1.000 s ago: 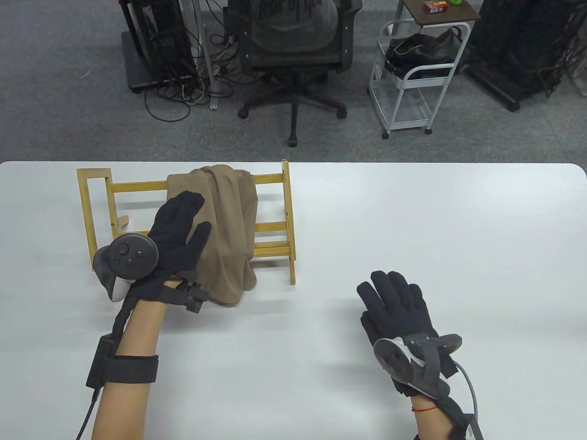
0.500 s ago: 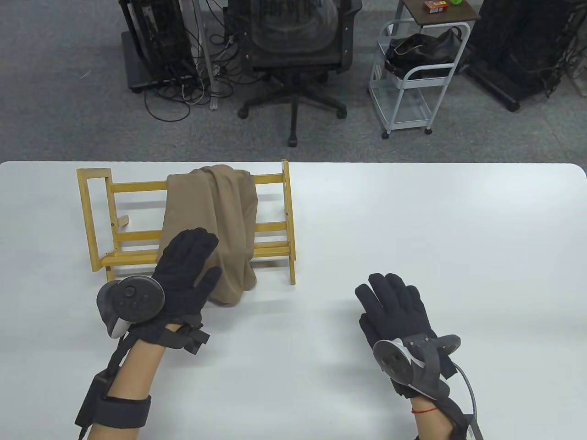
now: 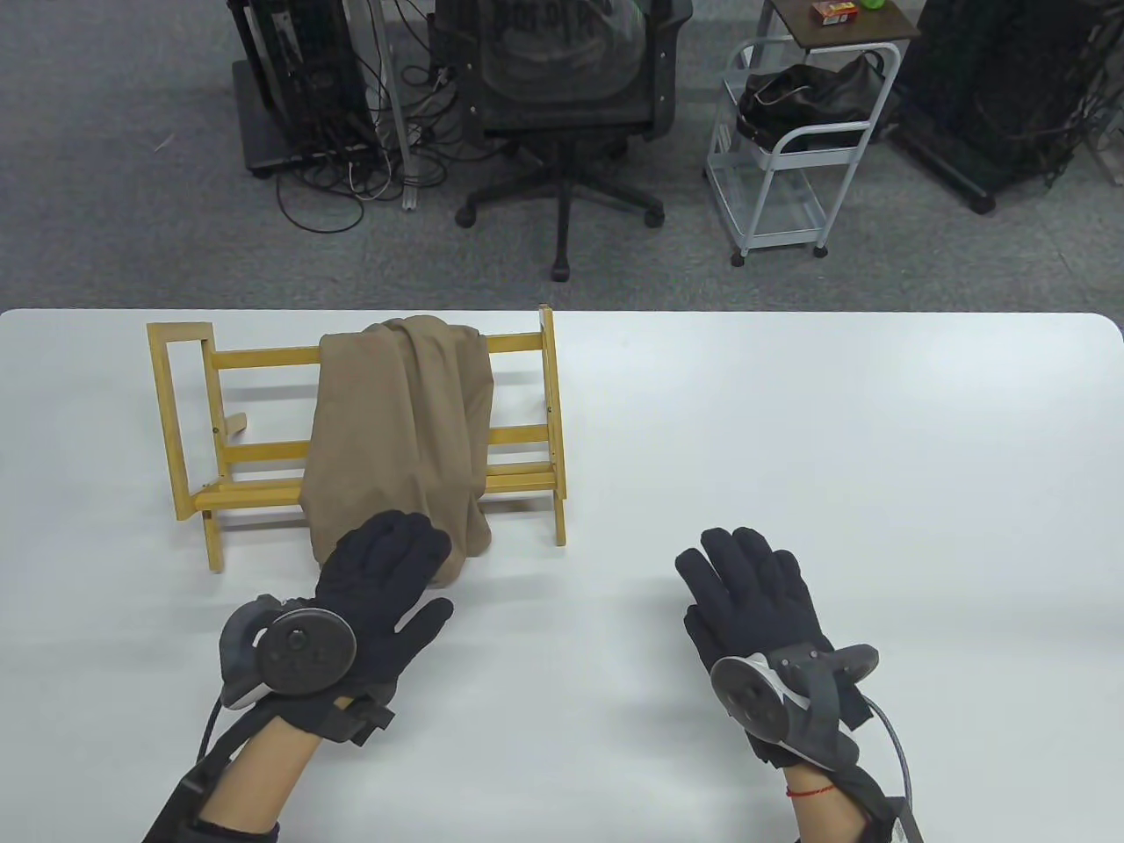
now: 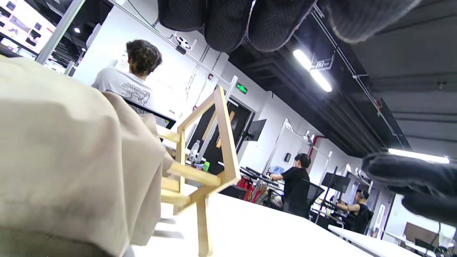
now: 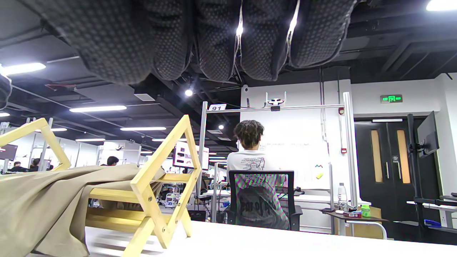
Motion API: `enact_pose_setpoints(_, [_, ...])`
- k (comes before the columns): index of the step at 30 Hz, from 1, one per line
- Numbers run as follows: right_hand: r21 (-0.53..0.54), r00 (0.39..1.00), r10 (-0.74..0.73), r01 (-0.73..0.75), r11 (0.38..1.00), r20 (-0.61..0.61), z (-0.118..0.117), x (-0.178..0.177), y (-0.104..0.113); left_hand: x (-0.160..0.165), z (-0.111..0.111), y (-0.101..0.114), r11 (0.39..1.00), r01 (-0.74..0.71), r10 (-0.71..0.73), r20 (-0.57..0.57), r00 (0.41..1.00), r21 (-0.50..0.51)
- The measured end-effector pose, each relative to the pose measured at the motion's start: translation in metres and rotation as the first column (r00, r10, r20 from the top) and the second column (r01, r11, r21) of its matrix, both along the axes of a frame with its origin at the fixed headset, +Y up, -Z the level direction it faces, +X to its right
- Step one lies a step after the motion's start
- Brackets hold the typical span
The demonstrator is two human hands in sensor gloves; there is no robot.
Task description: Hang shorts on book rack
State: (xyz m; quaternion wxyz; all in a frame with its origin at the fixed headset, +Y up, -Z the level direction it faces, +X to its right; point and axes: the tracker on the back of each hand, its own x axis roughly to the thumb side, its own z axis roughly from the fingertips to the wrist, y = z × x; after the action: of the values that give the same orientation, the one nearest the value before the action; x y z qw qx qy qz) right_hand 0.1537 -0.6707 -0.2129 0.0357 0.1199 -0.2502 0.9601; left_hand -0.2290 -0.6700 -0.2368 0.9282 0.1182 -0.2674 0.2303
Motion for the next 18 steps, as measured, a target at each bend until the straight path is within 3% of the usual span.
enact_pose_setpoints(18, [-0.05,0.995,0.072,-0.076,0.996,-0.074,0.003,-0.026,-0.014,0.017,0.013,-0.041,0.984,0.178,-0.178,0.094,0.98,0.003])
